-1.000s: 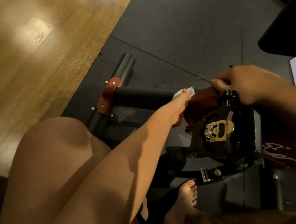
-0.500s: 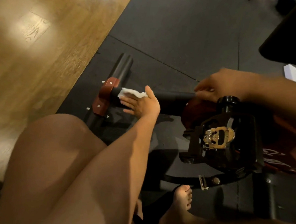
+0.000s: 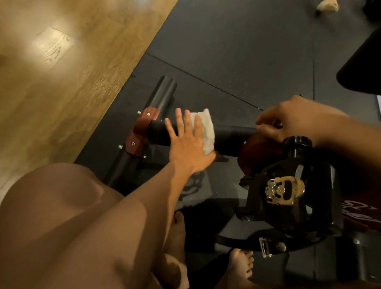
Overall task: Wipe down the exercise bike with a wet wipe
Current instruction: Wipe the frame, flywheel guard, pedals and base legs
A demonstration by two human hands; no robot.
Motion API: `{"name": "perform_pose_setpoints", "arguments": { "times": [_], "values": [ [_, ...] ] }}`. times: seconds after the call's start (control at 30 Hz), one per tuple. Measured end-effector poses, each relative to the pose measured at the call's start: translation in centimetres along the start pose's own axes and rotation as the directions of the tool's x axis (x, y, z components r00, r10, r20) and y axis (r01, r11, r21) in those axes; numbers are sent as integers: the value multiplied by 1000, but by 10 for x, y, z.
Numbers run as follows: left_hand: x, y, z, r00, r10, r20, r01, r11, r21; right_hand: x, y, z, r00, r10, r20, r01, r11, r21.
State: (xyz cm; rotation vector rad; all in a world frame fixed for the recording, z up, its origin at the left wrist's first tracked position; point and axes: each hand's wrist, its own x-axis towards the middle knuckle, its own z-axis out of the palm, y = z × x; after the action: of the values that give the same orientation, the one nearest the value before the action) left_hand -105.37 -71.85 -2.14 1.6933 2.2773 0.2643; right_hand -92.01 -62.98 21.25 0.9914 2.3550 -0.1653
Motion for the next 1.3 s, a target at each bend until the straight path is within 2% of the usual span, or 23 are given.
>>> {"name": "perform_pose_setpoints", "arguments": {
  "times": [0.03,0.07,0.17,0.23,0.33,0.4,0.47,0.5,0.57,0.6,0.67,0.73,0.77,0.83,0.93,1.0,1.03,1.1,1.13,1.23,1.3],
  "values": [
    [0,-3,-5,1000,10,3,-10,1000,18,0,1,0,1000,0,-3,0,1000,4],
    [0,0,-8,997,79,7,-79,997,23,0,1,0,1000,2,-4,-2,1000,8],
    [-1,29,-18,920,391,-19,-391,920,-12,0,0,-1,1000,1,-4,-1,1000,5],
    [5,43,-22,899,438,15,-435,897,-76,-1,-1,0,1000,-2,3,2,1000,7],
    [14,35,-33,872,481,88,-488,868,96,0,0,-1,1000,-16,4,16,1000,-3],
    [22,8,-44,894,414,170,-442,878,185,1,1,-1,1000,-20,0,20,1000,-13],
    [31,-27,-58,918,226,326,-313,918,243,2,2,0,1000,-12,-6,12,1000,0],
    [34,-42,-67,908,128,399,-225,953,205,1,2,0,1000,-6,-13,6,1000,10],
    [34,-53,-96,892,7,452,31,997,-77,-3,1,-1,998,7,-57,-4,999,48],
    [33,-51,-112,910,-25,413,136,961,-242,-5,1,-2,994,17,-106,-8,996,89],
    [26,-48,-135,937,-142,318,285,839,-464,-10,-3,-8,977,35,-210,19,969,248],
    [10,-51,-150,957,-145,250,277,706,-652,-14,-17,-20,978,36,-207,68,878,474],
    [-2,-52,-158,963,-119,241,261,623,-737,-16,-28,-27,984,7,-180,92,842,531],
    [-22,-54,-171,962,-101,255,274,367,-889,-16,-53,-40,984,-74,-165,141,884,446],
    [-52,-53,-197,931,-168,325,323,-44,-946,-11,-92,-53,967,-85,-239,161,933,320],
    [-74,-55,-212,915,-177,363,316,-244,-917,-3,-114,-53,968,-2,-253,111,902,417],
    [-83,-59,-218,915,-184,358,292,-309,-905,3,-123,-50,979,31,-201,88,824,559],
    [-100,-68,-226,916,-213,339,249,-359,-900,11,-142,-42,996,15,-83,60,561,826],
    [-104,-76,-227,918,-224,328,236,-356,-904,14,-151,-37,998,4,-65,56,473,879],
    [-114,-102,-231,912,-298,280,192,-292,-937,30,-180,-34,979,65,-195,150,426,892],
    [-117,-124,-228,898,-377,228,182,-152,-971,37,-203,-34,956,125,-264,197,391,899]
  ]
}}
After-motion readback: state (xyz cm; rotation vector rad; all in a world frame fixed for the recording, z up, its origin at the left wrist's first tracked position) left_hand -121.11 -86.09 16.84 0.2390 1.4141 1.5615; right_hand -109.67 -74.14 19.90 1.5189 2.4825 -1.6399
